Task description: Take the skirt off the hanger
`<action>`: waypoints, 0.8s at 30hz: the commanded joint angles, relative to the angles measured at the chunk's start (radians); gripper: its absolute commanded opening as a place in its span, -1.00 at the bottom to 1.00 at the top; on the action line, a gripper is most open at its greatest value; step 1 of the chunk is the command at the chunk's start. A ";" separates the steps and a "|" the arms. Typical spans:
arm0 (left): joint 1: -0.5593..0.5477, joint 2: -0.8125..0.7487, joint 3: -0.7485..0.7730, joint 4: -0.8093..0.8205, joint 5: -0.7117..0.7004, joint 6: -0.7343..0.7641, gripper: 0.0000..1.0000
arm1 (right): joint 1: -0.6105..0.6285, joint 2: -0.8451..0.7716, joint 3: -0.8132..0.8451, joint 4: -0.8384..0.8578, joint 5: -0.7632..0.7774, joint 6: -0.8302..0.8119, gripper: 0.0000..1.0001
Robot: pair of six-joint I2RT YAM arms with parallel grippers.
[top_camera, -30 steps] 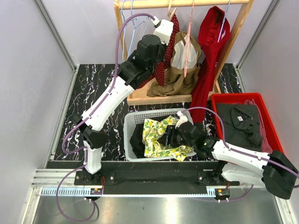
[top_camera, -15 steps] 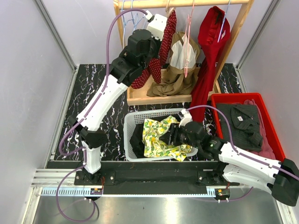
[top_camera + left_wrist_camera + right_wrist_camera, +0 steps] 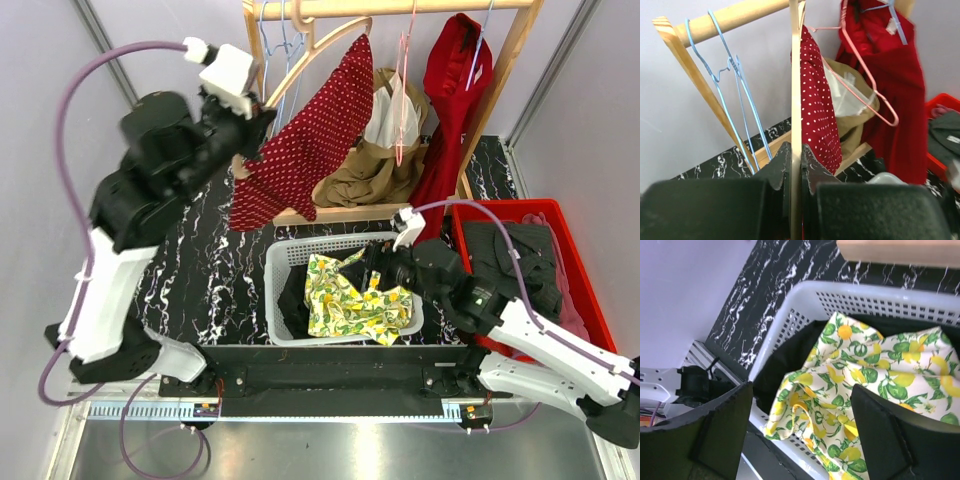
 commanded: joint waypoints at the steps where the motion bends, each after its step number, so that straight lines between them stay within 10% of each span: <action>1: -0.001 -0.094 -0.024 0.093 0.174 0.006 -1.00 | 0.000 -0.031 0.142 -0.038 0.050 -0.097 0.75; 15: -0.001 -0.146 -0.043 0.010 0.389 -0.009 -1.00 | 0.002 0.154 0.160 0.498 -0.291 0.046 0.78; 24: -0.001 -0.143 -0.048 0.010 0.377 -0.018 -1.00 | 0.008 0.326 0.266 0.552 -0.348 0.049 0.75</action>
